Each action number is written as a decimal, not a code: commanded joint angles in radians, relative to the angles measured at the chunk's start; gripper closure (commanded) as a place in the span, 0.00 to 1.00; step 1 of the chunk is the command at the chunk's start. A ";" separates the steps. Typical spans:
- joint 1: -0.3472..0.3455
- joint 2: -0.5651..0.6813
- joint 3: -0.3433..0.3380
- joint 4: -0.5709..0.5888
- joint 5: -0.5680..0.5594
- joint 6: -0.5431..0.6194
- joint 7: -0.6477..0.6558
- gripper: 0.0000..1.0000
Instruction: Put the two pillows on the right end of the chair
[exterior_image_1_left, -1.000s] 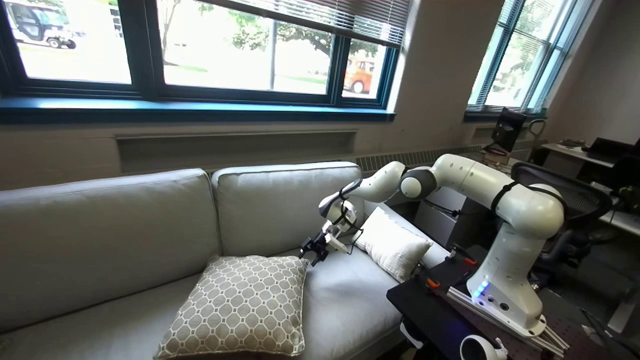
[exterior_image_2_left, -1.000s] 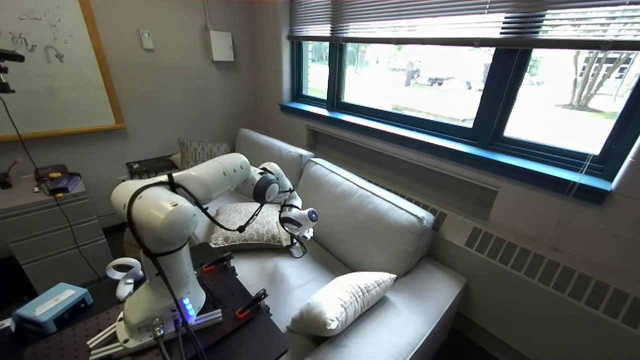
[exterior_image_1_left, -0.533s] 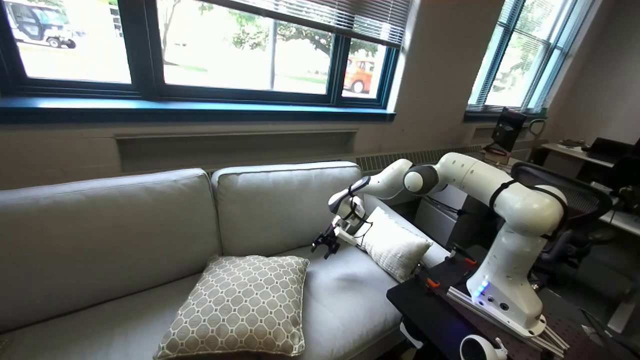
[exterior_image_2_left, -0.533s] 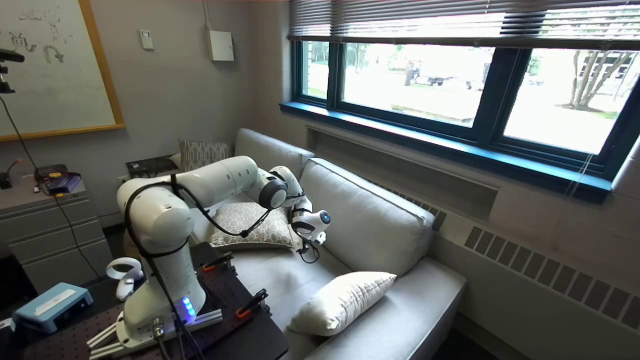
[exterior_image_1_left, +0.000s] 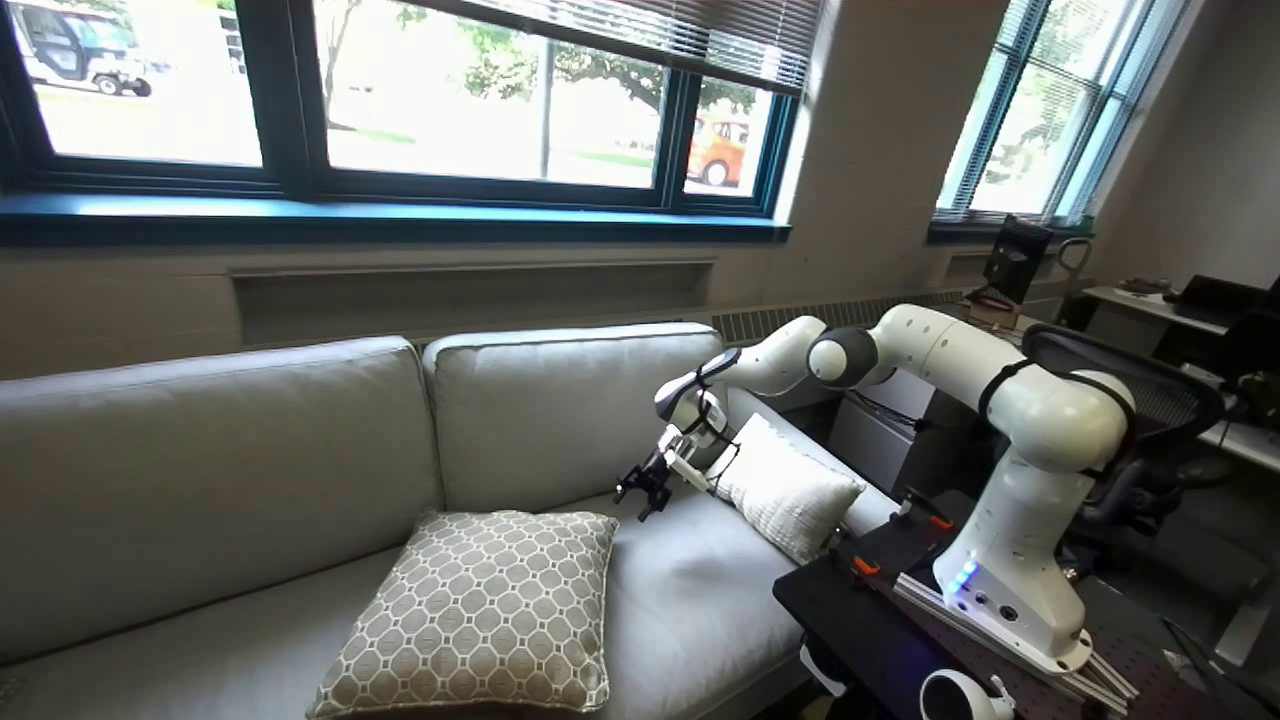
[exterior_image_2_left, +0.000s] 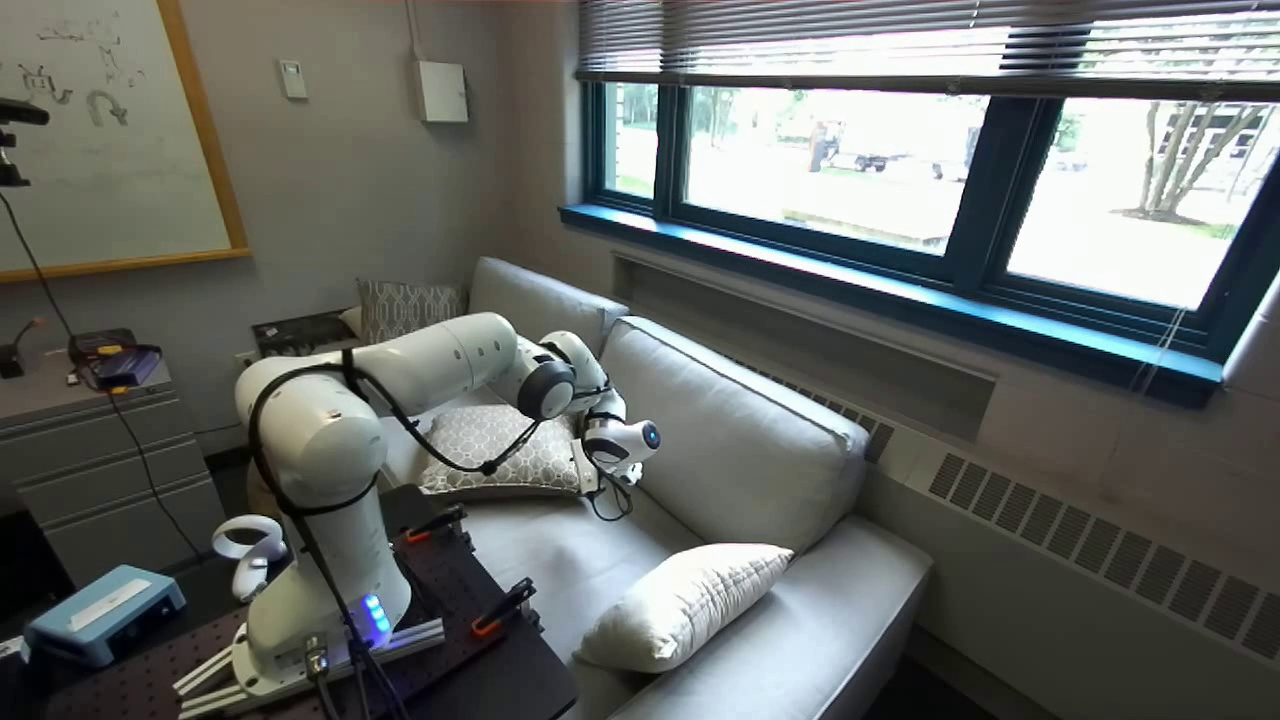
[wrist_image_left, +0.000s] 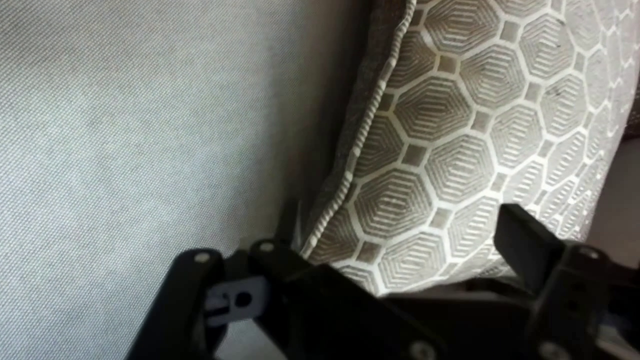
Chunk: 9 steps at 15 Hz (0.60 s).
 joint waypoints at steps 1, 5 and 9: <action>-0.024 0.000 0.028 0.008 -0.066 -0.064 0.036 0.00; -0.033 0.000 0.045 -0.004 -0.084 -0.028 0.024 0.00; -0.042 -0.041 0.025 -0.082 -0.005 0.032 -0.041 0.00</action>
